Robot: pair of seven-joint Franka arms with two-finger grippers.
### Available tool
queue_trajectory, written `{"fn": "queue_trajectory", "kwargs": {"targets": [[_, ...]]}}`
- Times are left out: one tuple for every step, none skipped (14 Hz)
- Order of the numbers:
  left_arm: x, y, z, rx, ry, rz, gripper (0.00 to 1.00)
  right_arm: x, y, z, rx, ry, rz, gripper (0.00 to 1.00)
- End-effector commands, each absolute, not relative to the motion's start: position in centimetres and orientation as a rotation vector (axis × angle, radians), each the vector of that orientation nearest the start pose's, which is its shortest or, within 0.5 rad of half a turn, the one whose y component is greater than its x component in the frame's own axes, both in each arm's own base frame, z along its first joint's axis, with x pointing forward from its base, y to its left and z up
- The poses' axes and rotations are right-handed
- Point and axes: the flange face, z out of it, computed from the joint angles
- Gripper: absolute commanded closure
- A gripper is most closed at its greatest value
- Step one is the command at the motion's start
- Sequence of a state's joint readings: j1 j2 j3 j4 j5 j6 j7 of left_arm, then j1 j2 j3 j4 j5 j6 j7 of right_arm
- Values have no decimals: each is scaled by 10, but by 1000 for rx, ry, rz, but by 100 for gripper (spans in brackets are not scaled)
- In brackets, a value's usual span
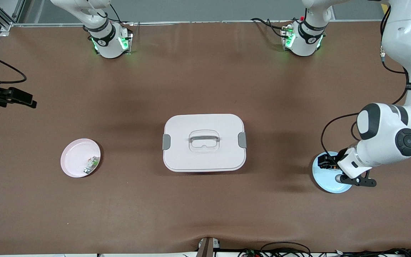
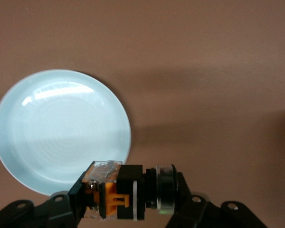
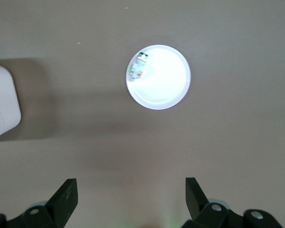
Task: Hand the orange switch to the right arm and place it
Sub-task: 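Lift the switch with the left gripper while the right gripper approaches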
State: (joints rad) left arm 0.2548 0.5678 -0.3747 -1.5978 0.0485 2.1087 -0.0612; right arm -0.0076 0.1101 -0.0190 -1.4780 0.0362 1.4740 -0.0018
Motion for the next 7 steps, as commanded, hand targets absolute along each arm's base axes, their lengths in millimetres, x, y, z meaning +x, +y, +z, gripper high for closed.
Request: {"fn": "queue_trajectory", "kwargs": {"targets": [[671,-59,340,-3364,-333,188,100,578,19,591,-3069,-23,213,0],[669,-67,349,-3368,-422,211,100,579,28,583,-3046,-39,234,0],[665,-80,362,-3373,-467,216,100,579,33,578,-3024,-21,246,0],[662,-94,372,-3372,-518,230,100,579,42,574,-3007,19,262,0],[657,-107,382,-3356,-594,257,100,580,54,567,-3000,69,285,0],[654,-123,393,-3341,-673,268,100,582,65,563,-2996,106,285,0],[648,-145,404,-3328,-753,286,100,582,78,559,-2996,121,284,0]]}}
